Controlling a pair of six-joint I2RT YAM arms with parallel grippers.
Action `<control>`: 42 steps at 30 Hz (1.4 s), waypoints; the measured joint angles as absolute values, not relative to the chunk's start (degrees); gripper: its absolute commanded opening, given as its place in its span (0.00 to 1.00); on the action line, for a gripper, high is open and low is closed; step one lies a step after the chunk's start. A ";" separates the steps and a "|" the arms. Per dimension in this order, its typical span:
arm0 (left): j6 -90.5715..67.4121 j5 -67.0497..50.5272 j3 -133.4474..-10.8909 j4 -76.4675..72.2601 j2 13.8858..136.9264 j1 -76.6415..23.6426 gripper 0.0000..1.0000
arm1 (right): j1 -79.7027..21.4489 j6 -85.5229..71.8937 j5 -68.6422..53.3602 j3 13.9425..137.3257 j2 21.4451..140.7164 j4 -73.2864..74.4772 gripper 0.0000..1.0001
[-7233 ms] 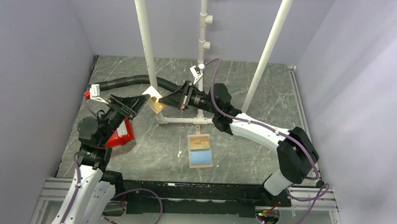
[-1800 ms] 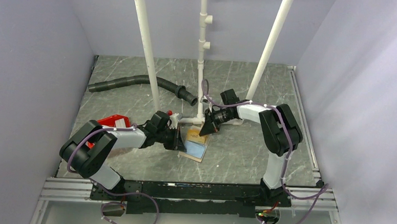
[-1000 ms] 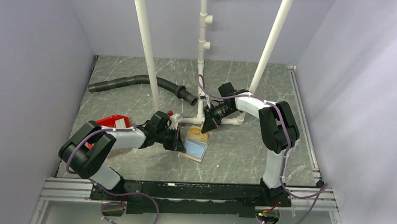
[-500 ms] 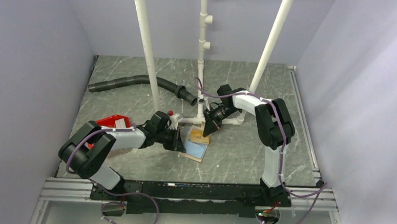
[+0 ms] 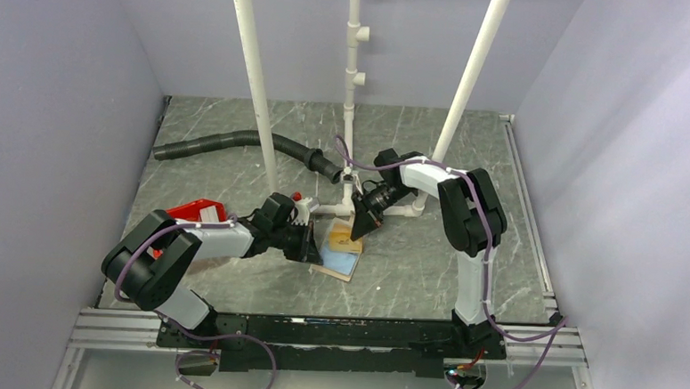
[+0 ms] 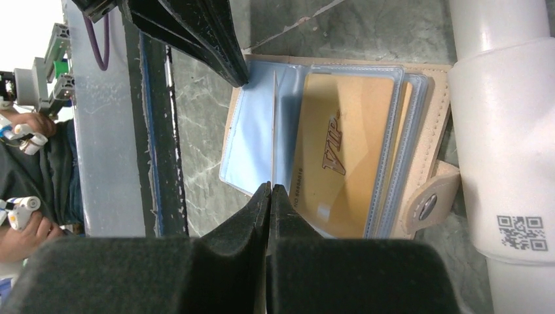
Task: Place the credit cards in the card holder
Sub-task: Insert the credit card into the card holder.
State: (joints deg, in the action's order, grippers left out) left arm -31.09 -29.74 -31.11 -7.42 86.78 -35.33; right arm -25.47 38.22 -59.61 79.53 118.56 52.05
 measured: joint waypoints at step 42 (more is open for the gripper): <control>-31.11 -29.93 -30.44 -8.08 86.39 -35.33 0.00 | -26.22 28.60 -64.07 73.41 120.11 38.37 0.00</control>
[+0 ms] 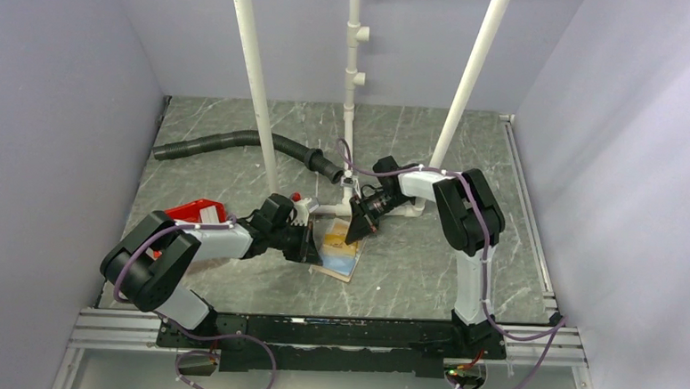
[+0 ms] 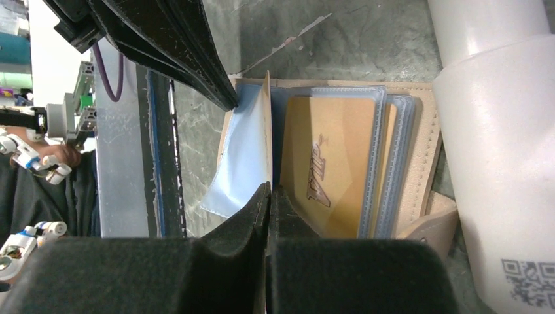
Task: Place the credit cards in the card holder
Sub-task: Insert the credit card into the card holder.
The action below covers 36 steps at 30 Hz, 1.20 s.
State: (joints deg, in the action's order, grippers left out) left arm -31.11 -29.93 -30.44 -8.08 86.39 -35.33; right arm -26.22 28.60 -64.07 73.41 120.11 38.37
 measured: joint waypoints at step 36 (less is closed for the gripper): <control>-31.68 -26.11 -35.07 4.10 86.78 -44.45 0.05 | -25.91 10.41 -56.90 63.20 111.53 24.27 0.18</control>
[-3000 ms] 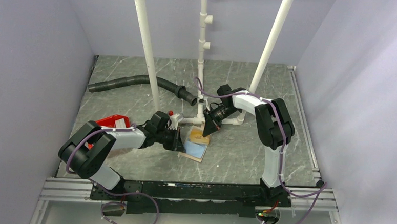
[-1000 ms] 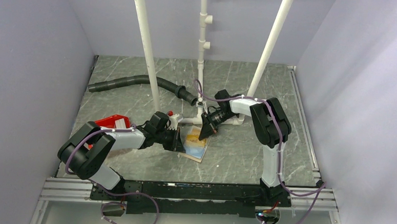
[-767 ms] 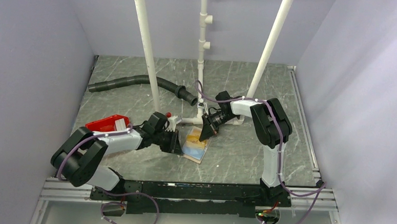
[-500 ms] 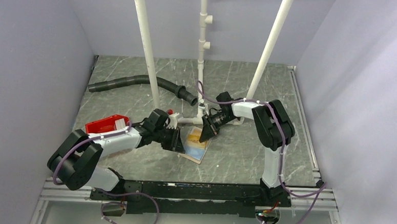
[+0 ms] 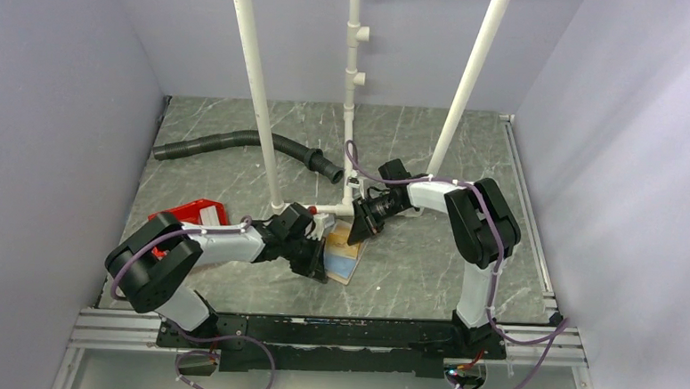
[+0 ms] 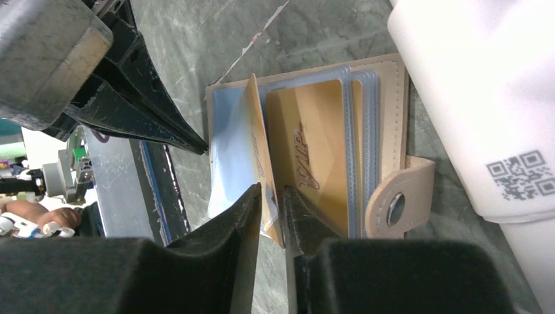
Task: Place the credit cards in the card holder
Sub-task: Insert the credit card into the card holder.
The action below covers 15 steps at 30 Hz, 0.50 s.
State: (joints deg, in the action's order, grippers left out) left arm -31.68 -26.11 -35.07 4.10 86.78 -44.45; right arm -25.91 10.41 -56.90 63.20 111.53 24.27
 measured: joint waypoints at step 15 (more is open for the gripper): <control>-34.79 -24.58 -35.92 1.98 88.38 -44.95 0.03 | -25.91 1.87 -56.07 57.87 109.80 17.61 0.11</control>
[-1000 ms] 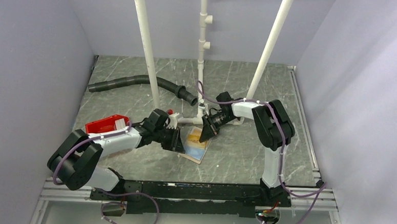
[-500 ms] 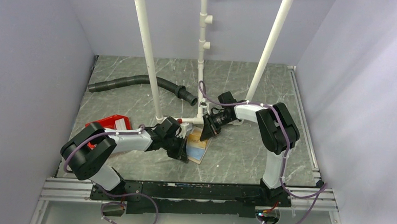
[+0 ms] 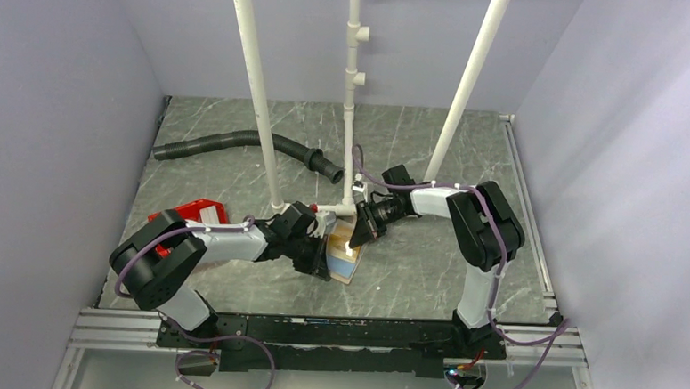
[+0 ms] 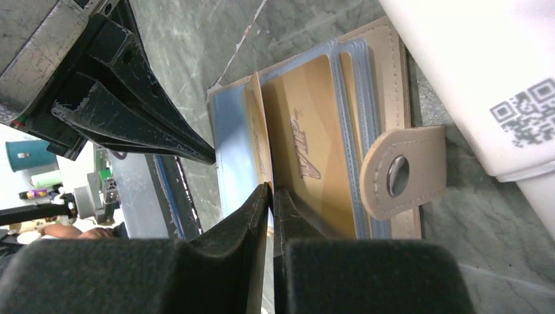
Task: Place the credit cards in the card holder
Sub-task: Insert the credit card into the card holder.
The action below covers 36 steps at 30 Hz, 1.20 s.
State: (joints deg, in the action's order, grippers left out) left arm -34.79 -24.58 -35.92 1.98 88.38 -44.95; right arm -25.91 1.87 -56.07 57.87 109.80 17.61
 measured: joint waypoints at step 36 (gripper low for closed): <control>-34.44 -19.97 -34.94 3.62 84.03 -45.08 0.04 | -28.29 4.38 -47.55 60.51 106.17 16.47 0.34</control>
